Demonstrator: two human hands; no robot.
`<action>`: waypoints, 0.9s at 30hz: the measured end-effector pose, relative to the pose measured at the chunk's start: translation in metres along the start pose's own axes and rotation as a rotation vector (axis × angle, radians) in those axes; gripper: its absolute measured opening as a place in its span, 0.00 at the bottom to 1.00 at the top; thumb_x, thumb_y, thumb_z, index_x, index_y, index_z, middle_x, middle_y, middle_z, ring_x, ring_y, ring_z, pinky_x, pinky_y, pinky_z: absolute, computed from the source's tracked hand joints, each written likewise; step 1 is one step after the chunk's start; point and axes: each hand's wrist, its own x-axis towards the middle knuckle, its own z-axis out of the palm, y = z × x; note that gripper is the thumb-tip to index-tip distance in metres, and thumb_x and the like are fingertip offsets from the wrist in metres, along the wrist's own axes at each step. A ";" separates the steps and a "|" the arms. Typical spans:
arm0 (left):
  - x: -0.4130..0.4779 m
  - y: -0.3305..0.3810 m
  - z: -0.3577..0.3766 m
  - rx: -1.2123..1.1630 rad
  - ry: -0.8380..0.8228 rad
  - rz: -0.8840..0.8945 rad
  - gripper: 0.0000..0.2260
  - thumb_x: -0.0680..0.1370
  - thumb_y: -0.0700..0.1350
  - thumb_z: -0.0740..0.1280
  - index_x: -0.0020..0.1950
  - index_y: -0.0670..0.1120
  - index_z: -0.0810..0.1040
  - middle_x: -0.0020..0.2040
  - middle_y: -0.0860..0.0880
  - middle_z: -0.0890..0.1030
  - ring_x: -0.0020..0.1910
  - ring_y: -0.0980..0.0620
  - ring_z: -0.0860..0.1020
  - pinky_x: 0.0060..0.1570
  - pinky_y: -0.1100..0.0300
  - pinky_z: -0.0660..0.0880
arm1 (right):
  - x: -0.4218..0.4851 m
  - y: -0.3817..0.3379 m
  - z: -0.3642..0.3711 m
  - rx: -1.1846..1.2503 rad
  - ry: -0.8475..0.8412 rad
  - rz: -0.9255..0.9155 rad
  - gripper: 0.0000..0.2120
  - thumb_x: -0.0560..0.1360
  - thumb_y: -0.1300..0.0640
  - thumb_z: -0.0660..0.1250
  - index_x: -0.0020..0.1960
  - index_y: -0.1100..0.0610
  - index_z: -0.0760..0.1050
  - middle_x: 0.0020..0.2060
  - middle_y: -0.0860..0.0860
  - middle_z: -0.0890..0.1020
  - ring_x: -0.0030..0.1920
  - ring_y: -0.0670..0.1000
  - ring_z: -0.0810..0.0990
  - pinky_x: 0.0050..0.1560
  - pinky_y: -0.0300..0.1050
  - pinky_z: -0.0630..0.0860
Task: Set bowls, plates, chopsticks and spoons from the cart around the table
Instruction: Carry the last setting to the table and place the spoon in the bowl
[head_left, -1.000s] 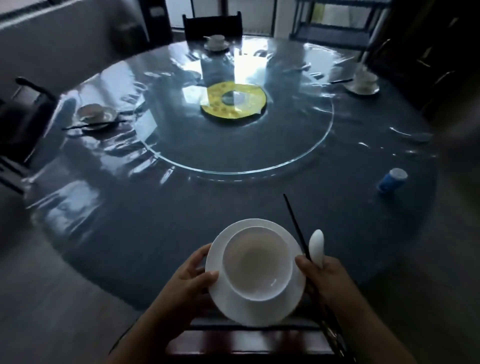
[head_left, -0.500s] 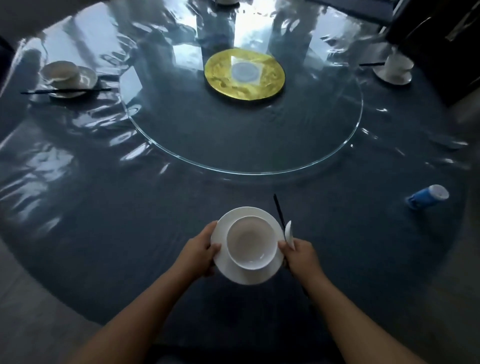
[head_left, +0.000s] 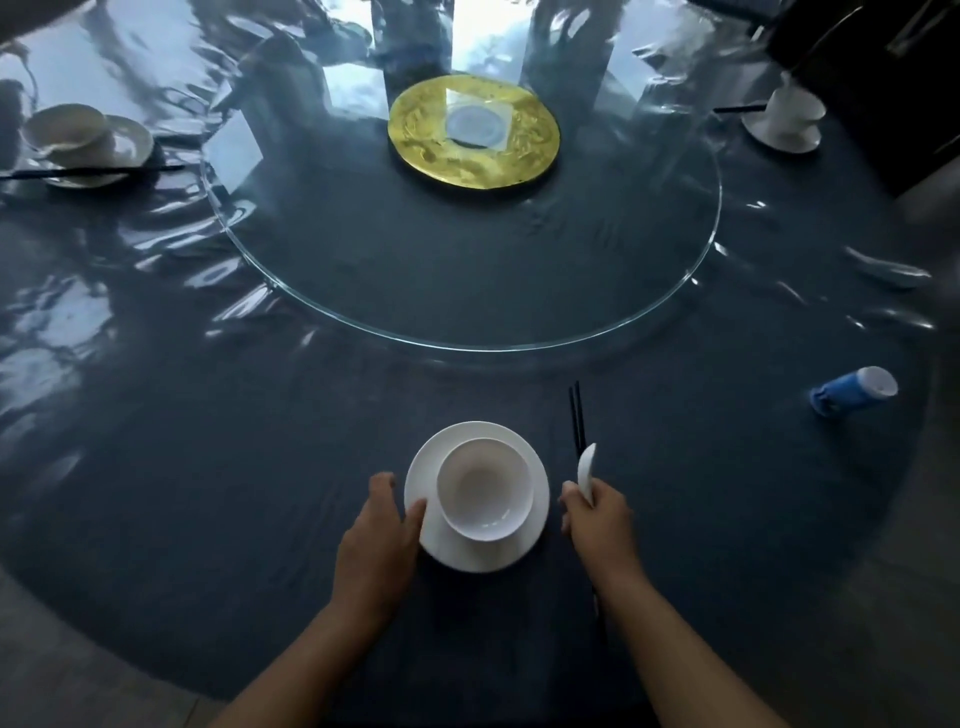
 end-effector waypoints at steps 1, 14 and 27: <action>-0.017 0.006 0.002 -0.045 0.017 0.060 0.12 0.79 0.56 0.64 0.59 0.58 0.65 0.49 0.52 0.80 0.44 0.48 0.78 0.42 0.54 0.69 | -0.005 -0.003 -0.005 0.074 -0.015 -0.007 0.14 0.79 0.53 0.63 0.38 0.58 0.77 0.26 0.49 0.77 0.27 0.47 0.74 0.33 0.47 0.72; -0.103 0.098 0.053 -0.743 -0.866 -0.006 0.12 0.84 0.44 0.60 0.62 0.37 0.70 0.36 0.48 0.84 0.30 0.52 0.82 0.29 0.63 0.76 | -0.036 -0.041 -0.042 0.693 -0.413 0.125 0.13 0.83 0.57 0.61 0.43 0.64 0.74 0.35 0.63 0.83 0.29 0.54 0.78 0.31 0.45 0.76; -0.096 0.072 0.058 -0.821 -0.657 -0.197 0.06 0.83 0.41 0.62 0.50 0.38 0.74 0.32 0.43 0.78 0.26 0.46 0.79 0.25 0.59 0.76 | 0.023 -0.061 -0.037 0.080 -0.431 -0.071 0.16 0.82 0.51 0.62 0.50 0.63 0.80 0.27 0.50 0.77 0.24 0.48 0.73 0.27 0.41 0.72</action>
